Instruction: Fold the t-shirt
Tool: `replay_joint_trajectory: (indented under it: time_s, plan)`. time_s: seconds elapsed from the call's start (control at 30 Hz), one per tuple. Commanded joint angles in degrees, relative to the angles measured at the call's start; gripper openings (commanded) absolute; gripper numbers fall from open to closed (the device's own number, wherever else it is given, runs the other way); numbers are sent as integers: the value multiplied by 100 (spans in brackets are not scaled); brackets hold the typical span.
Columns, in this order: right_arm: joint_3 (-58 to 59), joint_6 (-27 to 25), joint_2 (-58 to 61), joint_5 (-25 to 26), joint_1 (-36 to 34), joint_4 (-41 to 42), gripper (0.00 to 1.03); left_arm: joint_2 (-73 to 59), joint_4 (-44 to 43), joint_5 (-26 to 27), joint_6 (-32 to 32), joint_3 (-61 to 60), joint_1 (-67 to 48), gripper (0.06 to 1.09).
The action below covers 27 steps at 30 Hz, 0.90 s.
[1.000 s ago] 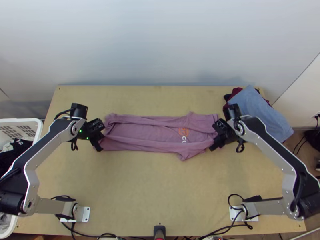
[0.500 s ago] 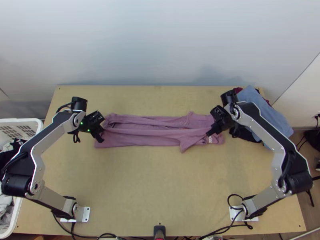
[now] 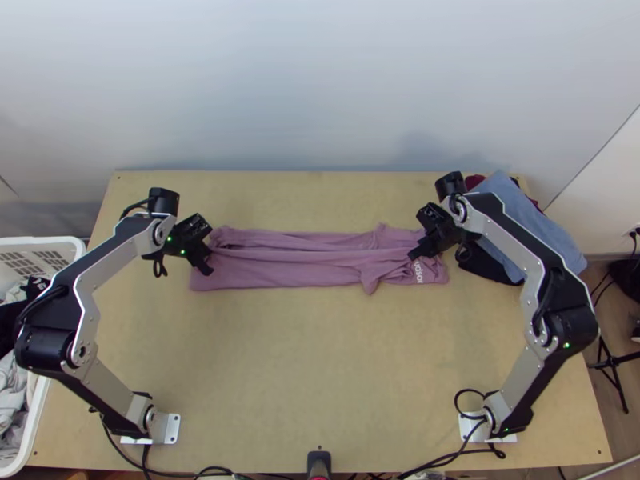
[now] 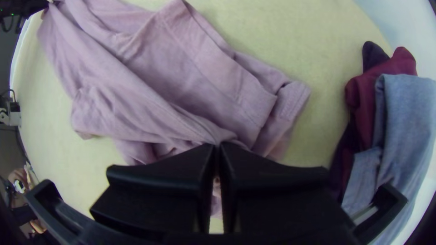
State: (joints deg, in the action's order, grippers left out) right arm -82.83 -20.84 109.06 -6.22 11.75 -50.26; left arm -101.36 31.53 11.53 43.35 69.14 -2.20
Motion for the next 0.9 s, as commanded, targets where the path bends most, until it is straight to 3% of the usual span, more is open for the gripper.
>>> replay_joint_trajectory:
  time_s: [0.0,0.17,0.2,0.27,0.4,0.43,0.53,0.87]
  plan:
    - [-128,10,301,7,-129,148,3,-200,-77,-37,-55,257,0,10]
    - [-128,10,318,7,-146,148,4,-323,-77,-54,-11,345,9,10]
    - [-128,10,309,7,-146,130,10,-332,-77,-72,-2,345,18,17]
    - [-146,63,274,7,-146,95,29,-332,-77,-195,-55,328,26,40]
    - [-155,212,204,15,-190,51,73,-296,-77,-467,-204,284,35,99]
    - [-155,230,169,7,-199,16,82,-261,-77,-467,-213,266,44,105]
    - [-155,326,37,15,-217,-89,99,-121,-77,-467,-363,337,123,105]
    - [-243,361,-447,33,-401,-107,99,-226,169,-494,-222,1374,1037,105]
